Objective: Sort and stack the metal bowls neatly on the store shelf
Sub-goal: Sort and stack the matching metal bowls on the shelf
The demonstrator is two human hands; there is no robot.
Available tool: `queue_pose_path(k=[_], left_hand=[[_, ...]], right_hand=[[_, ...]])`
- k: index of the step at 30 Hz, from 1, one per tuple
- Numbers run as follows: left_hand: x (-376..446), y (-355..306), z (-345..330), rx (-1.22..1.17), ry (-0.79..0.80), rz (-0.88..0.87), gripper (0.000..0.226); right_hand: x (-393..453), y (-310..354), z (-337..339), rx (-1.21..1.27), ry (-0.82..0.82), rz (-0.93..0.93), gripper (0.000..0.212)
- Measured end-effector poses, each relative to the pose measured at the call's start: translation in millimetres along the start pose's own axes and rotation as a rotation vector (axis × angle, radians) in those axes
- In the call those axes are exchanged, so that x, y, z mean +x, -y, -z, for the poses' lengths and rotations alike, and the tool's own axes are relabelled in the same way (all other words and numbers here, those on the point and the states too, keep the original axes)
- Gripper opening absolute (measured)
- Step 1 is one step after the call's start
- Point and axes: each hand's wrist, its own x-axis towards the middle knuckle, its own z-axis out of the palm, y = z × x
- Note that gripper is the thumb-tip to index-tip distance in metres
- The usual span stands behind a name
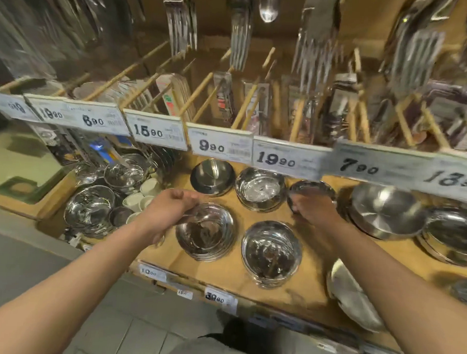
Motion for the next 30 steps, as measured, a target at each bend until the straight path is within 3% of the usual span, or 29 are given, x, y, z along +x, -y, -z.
queue_pose_path(k=[7,17,22,24,26,30], left_hand=[[36.9,11.1,48.5,0.07,-0.054,0.018,0.018],[66.5,-2.2,27.9,0.064,0.07,0.056,0.011],[73.2,-14.5,2.8,0.092,0.142,0.059,0.01],[72.6,-18.8,-10.8,0.105,0.181,0.047,0.012],[71.5,-23.2,-24.7,0.132,0.222,0.036,0.014],[66.7,-35.4,-50.3,0.168,0.303,0.003,0.012]], right_hand=[[57.4,-5.1,-49.0,-0.049,0.185,-0.153,0.021],[49.1,-1.0,-40.5,0.003,-0.046,-0.213,0.017],[25.4,1.7,-20.2,-0.098,-0.301,-0.162,0.018],[16.3,2.2,-10.5,-0.022,-0.319,-0.123,0.011],[5.4,1.8,1.1,0.028,-0.324,-0.105,0.018],[-19.5,-0.3,29.8,0.098,-0.424,-0.183,0.017]])
